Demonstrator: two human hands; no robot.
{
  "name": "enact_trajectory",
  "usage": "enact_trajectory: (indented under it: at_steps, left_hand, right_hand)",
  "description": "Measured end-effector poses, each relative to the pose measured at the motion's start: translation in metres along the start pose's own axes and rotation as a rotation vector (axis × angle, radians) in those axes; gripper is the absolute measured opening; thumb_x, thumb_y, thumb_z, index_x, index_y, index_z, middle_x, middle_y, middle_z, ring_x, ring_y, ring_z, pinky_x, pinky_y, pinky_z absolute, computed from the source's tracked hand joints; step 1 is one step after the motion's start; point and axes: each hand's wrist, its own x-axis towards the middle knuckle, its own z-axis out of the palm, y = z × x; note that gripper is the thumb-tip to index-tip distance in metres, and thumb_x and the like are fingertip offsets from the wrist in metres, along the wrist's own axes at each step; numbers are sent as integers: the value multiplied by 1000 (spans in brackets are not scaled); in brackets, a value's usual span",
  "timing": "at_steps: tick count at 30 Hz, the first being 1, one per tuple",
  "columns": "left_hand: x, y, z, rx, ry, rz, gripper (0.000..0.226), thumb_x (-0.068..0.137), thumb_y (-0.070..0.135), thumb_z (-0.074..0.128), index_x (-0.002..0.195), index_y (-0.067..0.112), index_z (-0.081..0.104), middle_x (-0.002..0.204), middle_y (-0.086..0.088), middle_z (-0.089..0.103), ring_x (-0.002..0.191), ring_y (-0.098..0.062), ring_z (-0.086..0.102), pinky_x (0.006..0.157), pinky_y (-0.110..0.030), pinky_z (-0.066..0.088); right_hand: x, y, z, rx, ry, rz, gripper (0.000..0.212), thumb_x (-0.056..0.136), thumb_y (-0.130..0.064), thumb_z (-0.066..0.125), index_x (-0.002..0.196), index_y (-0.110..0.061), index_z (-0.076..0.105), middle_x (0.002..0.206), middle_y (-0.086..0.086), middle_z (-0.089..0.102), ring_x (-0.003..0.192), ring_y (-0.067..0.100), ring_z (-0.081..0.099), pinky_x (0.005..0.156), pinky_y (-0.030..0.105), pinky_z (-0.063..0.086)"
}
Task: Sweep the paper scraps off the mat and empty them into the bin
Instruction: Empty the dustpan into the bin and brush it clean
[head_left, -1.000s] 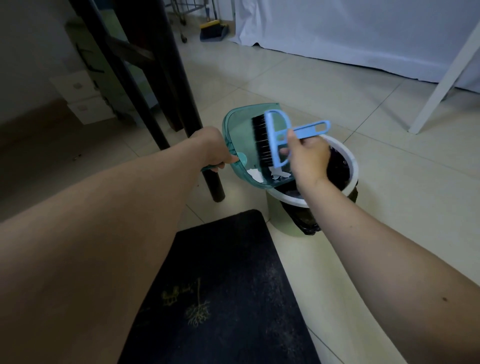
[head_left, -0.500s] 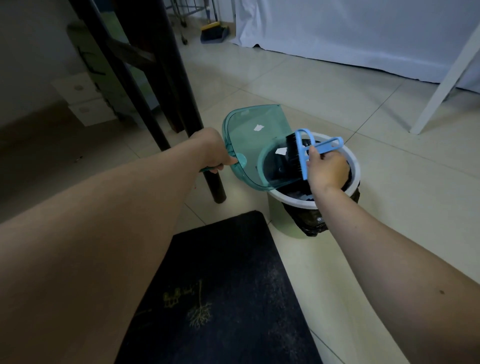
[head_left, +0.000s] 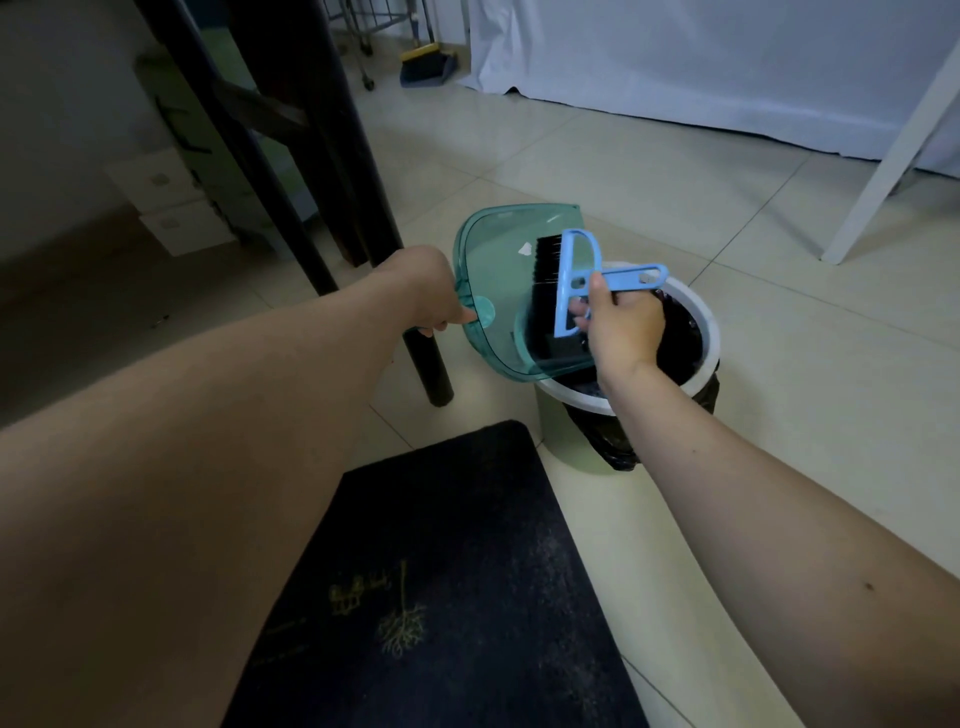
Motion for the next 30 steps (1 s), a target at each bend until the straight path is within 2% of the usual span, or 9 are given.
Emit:
enact_trajectory:
  at_steps: [3, 6, 8, 11, 14, 16, 19, 25, 30]
  left_hand:
    - [0, 0, -1, 28, 11, 10, 35, 85, 36, 67, 95, 2, 70, 87, -10, 72, 73, -19, 63, 71, -31, 55]
    - [0, -1, -3, 49, 16, 12, 35, 85, 37, 67, 95, 3, 71, 91, -10, 74, 72, -19, 64, 68, -30, 55]
    - [0, -2, -3, 55, 21, 9, 36, 84, 38, 67, 95, 4, 71, 91, -10, 74, 74, -21, 67, 74, -35, 57]
    - [0, -2, -3, 57, 25, 6, 38, 84, 39, 66, 96, 4, 71, 93, -11, 74, 86, -25, 72, 81, -35, 58]
    - [-3, -2, -4, 112, 21, 0, 39, 85, 43, 65, 97, 6, 71, 94, -8, 74, 90, -21, 72, 85, -35, 58]
    - [-4, -2, -5, 154, 56, -9, 38, 84, 46, 65, 94, 9, 70, 90, -4, 73, 86, -18, 71, 77, -33, 57]
    - [-7, 1, -7, 234, 153, 17, 34, 84, 47, 64, 92, 13, 67, 83, 0, 65, 79, -19, 61, 59, -29, 42]
    - [-11, 11, 1, 561, 421, 198, 20, 90, 36, 59, 98, 18, 61, 82, -2, 57, 82, -25, 59, 65, -32, 39]
    - [-17, 19, 9, 720, 555, 340, 6, 92, 18, 57, 97, 15, 59, 73, -1, 47, 65, -23, 45, 59, -32, 35]
  right_hand:
    - [3, 6, -1, 30, -3, 54, 24, 96, -24, 52, 94, -6, 68, 83, 3, 72, 75, 13, 70, 74, 28, 58]
    - [11, 15, -12, -39, 97, 102, 27, 95, -27, 53, 70, -19, 59, 78, 3, 69, 77, 21, 70, 79, 40, 58]
    - [14, 16, -19, -122, 165, 114, 32, 95, -30, 51, 65, -19, 56, 80, 8, 70, 77, 26, 69, 78, 44, 57]
    - [16, 12, -27, -193, 235, 109, 33, 97, -30, 47, 83, -6, 65, 83, 8, 69, 78, 25, 67, 74, 38, 54]
    - [18, 11, -29, -256, 265, 87, 30, 98, -29, 43, 83, -9, 60, 71, 0, 58, 72, 22, 56, 64, 30, 40]
    - [16, 9, -30, -303, 280, 88, 30, 99, -31, 41, 81, -10, 54, 62, -5, 47, 71, 21, 52, 64, 29, 36]
    - [13, 7, -31, -349, 280, 70, 31, 100, -32, 38, 84, -10, 53, 61, -4, 44, 71, 21, 50, 63, 28, 34]
    - [17, 10, -35, -342, 305, 64, 30, 101, -30, 36, 85, -9, 49, 66, 0, 46, 74, 23, 50, 66, 30, 36]
    - [19, 14, -34, -288, 247, 101, 35, 100, -33, 37, 84, -6, 54, 72, 2, 58, 76, 25, 57, 69, 33, 45]
